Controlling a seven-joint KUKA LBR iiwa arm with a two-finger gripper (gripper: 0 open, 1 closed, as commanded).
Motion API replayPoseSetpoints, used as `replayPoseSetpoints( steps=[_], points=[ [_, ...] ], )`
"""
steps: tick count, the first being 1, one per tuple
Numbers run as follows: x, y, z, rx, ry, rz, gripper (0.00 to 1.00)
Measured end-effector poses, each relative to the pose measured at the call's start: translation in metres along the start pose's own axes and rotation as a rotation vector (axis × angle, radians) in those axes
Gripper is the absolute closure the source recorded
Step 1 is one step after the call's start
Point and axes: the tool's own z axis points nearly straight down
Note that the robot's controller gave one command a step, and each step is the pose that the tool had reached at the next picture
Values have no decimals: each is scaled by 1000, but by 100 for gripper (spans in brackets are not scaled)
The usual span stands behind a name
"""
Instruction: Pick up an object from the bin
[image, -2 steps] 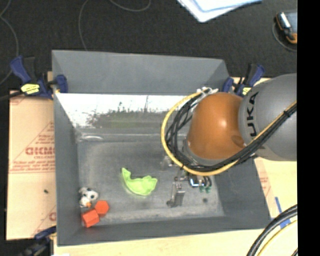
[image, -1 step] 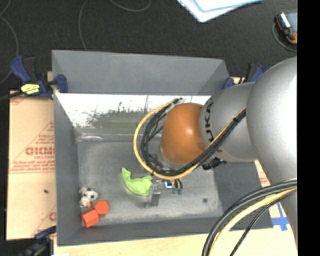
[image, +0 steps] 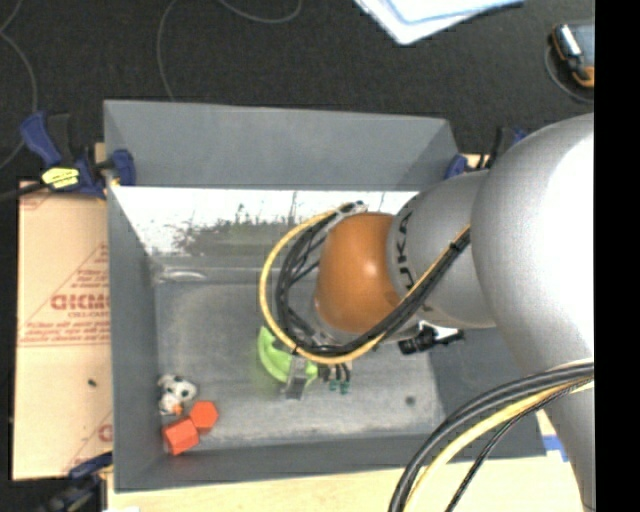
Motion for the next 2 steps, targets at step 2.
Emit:
replayPoseSetpoints(
  steps=[2],
  points=[
    [0, 13, -78, 1, 3, 26, 100]
  ],
)
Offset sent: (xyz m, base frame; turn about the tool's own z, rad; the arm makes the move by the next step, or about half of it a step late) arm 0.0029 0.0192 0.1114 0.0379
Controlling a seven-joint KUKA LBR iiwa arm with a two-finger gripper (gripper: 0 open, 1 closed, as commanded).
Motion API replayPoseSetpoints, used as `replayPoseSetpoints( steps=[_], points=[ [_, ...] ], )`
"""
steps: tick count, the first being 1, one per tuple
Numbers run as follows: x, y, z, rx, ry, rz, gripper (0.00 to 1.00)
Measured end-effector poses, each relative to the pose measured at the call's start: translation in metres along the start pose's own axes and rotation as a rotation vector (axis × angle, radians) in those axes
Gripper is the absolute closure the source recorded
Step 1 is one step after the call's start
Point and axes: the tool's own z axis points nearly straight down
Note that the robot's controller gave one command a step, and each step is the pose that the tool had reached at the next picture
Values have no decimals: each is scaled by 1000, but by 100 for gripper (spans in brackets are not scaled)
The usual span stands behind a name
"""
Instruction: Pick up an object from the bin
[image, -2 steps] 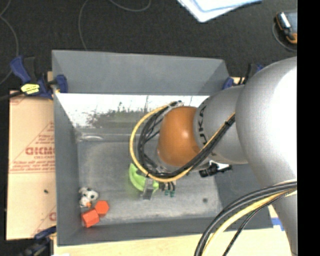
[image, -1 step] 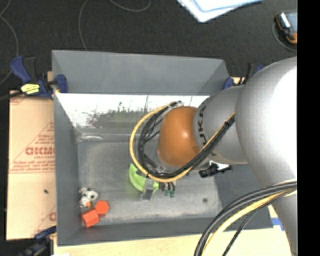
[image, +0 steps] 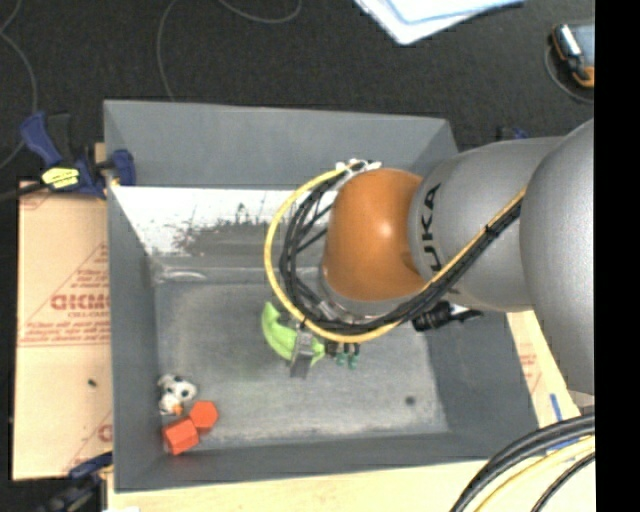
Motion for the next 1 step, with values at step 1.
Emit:
replayPoseSetpoints(
  steps=[1],
  points=[
    [1, 17, -98, -1, -2, 43, 100]
  ],
)
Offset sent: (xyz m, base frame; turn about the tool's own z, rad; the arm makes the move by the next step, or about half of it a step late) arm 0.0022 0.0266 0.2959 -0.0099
